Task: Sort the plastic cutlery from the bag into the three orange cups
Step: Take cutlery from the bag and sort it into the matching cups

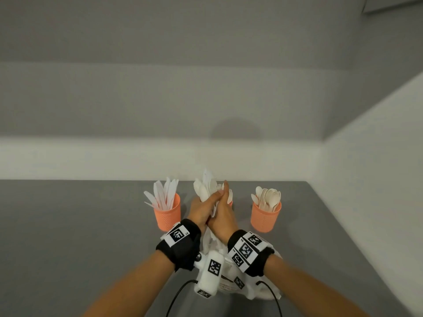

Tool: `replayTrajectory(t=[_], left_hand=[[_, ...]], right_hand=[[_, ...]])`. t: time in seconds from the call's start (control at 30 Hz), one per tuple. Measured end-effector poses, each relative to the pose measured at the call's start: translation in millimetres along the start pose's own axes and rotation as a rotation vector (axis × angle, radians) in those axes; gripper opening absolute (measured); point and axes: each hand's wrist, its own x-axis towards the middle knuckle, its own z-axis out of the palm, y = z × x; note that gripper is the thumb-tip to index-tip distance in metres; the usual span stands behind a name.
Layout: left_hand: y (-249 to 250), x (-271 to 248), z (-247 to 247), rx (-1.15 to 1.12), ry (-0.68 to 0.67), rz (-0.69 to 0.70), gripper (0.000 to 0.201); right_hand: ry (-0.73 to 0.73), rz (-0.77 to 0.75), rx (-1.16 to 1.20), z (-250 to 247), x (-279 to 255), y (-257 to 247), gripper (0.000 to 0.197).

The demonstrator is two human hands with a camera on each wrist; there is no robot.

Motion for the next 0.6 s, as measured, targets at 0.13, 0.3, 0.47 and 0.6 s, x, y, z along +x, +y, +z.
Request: replayTrajectory(t=[0.13, 0.3, 0.47, 0.6], left_hand=[[5, 2, -3, 0.058, -0.041, 0.039, 0.025], [8, 5, -14, 0.101, -0.141, -0.005, 0.021], [11, 0, -16, 0.157, -0.221, -0.065, 0.02], [14, -6, -18, 0.223, -0.295, -0.075, 0.03]], right_hand=[[-0.048, 0.068, 0.199, -10, 0, 0, 0.098], [-0.045, 0.211, 0.422, -15, -2, 5, 0.06], [-0.232, 0.297, 0.497, -12, -1, 4, 0.065], [-0.39, 0.348, 0.612, -18, 0, 2, 0.042]])
